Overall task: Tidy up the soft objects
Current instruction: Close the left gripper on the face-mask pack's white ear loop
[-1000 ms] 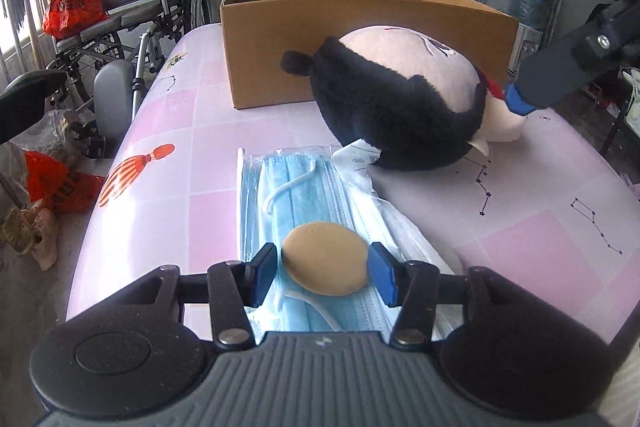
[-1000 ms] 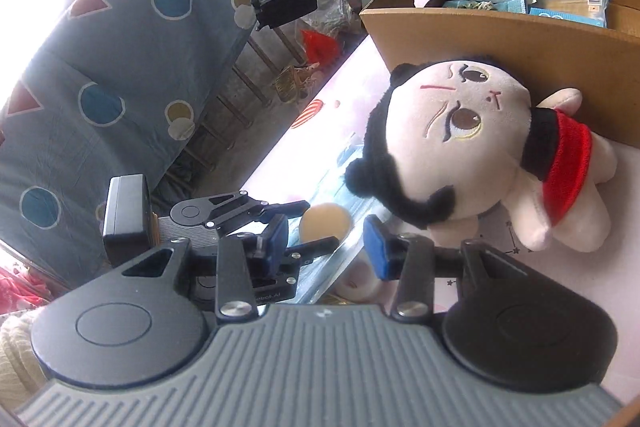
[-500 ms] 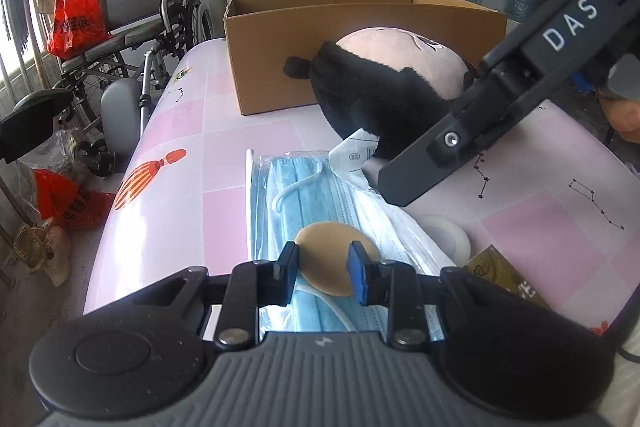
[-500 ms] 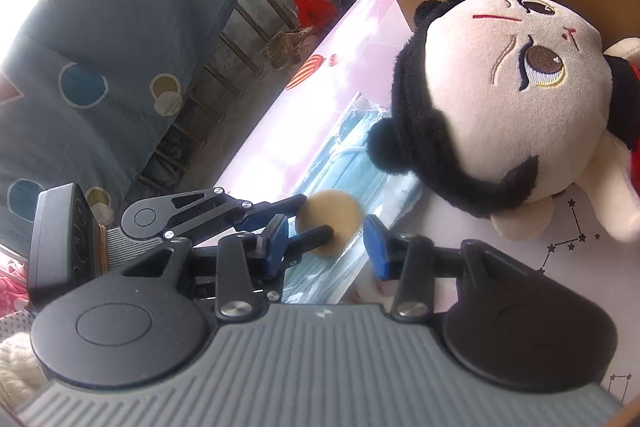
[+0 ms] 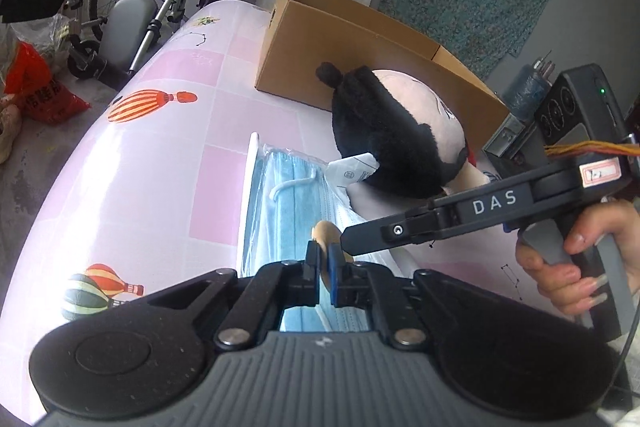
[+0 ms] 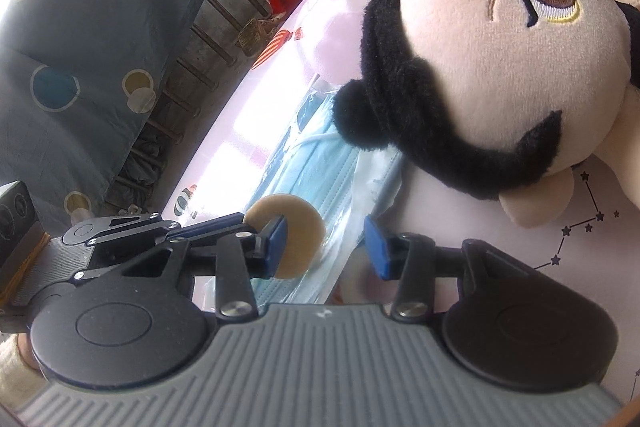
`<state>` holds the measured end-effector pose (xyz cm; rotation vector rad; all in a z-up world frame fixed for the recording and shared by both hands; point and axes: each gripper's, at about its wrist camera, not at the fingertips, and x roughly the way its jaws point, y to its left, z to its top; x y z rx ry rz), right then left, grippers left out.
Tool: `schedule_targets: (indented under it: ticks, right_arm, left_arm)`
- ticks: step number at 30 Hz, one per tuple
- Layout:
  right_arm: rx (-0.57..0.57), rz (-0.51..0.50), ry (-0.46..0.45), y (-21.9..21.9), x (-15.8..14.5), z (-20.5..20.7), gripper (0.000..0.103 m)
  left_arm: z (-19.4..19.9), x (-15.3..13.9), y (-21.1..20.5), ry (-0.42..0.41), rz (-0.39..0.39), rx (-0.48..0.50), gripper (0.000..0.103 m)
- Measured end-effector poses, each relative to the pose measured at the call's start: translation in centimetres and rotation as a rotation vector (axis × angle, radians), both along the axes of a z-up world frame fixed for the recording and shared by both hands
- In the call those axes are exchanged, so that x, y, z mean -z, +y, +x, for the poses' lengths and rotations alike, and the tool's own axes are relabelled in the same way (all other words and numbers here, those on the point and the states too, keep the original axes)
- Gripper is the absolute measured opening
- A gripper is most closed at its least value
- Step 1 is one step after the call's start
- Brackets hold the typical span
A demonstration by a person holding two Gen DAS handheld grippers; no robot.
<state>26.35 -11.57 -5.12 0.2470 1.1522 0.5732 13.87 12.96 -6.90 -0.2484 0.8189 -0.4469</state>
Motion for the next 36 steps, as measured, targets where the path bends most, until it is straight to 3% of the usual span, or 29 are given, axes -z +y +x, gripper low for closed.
schedule_targets:
  ticks: [7,13,17,20,22,26,31,36]
  right_arm:
    - [0.077,0.008,0.034,-0.8,1.4,0.9,0.041]
    - [0.029,-0.053,0.004,0.3,1.3,0.6,0.039]
    - [0.008,-0.083,-0.016,0.8,1.0,0.5,0.039]
    - [0.011,-0.083,-0.017,0.8,1.0,0.5,0.038]
    - [0.017,-0.081,-0.014,0.7,1.0,0.5,0.037]
    - [0.065,-0.002,0.028,-0.9,0.5,0.4,0.039]
    - [0.068,0.103,-0.029,-2.5,-2.7,-0.4,0.040]
    - [0.119,0.377,0.034,-5.0,-4.3,0.1,0.041]
  left_arm:
    - [0.6,2.5,2.7,0.173,-0.266,-0.103,0.003]
    - [1.1,4.7,4.6,0.252,-0.436,-0.148,0.013]
    - [1.6,4.9,4.0,0.227,-0.444,-0.136,0.020]
    - [2.0,4.7,2.9,0.209,-0.414,-0.102,0.007]
    - [2.1,4.7,2.3,0.211,-0.388,-0.108,0.006]
    - [1.5,3.8,2.6,0.178,-0.409,-0.114,0.006]
    - [0.7,1.6,3.5,0.139,-0.472,-0.094,0.006]
    - [0.3,-0.2,3.3,0.102,-0.588,-0.066,0.006]
